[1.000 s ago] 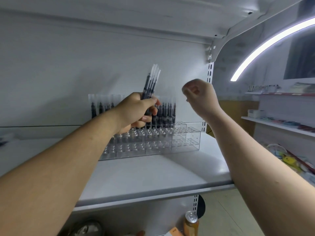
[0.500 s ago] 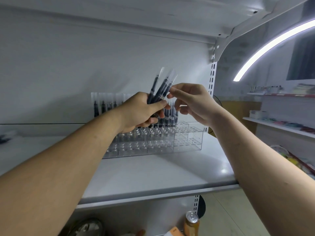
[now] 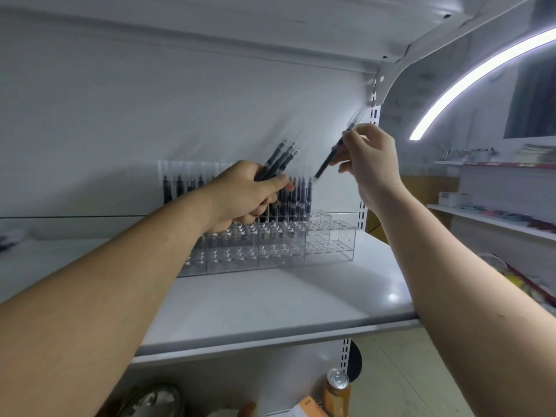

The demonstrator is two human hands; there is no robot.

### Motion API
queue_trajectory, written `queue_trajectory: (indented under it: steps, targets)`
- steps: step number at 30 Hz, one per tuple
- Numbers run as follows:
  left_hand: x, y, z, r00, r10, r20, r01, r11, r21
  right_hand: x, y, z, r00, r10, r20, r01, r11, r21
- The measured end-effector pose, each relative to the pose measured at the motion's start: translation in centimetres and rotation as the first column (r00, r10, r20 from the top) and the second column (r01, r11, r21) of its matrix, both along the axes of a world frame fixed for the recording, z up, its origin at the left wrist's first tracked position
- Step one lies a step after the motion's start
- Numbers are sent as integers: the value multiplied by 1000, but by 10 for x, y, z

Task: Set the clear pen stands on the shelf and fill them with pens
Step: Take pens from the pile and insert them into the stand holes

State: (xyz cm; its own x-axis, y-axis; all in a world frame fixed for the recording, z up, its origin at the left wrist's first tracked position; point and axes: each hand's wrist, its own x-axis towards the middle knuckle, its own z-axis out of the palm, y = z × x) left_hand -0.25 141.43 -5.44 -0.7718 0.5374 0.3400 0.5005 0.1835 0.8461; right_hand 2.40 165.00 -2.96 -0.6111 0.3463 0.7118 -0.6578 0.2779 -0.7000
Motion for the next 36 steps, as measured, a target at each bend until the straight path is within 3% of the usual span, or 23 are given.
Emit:
queue_trajectory:
  steps: [3, 7, 13, 20, 26, 36]
  targets:
    - [-1, -1, 1, 1000, -6, 8, 6, 1000, 11, -4, 4, -7, 974, -226, 32, 203, 922, 330]
    - [1, 0, 2, 1000, -2, 15, 1, 1000, 19, -6, 2, -14, 958, -265, 104, 184, 856, 484]
    - [-1, 0, 3, 998, -3, 64, -2, 997, 81, -3, -2, -15, 960, -236, 151, 130, 854, 504]
    - [-4, 1, 3, 1000, 4, -24, -1, 994, 113, -2, -1, -15, 950, -259, 176, 123, 826, 550]
    - [-4, 0, 1, 994, 18, -112, -10, 997, 71, 2, -3, -21, 923, -248, 296, -6, 758, 652]
    - [-3, 0, -1, 964, 41, -262, -46, 999, -11, -3, 0, -20, 896, -276, 346, -4, 776, 630]
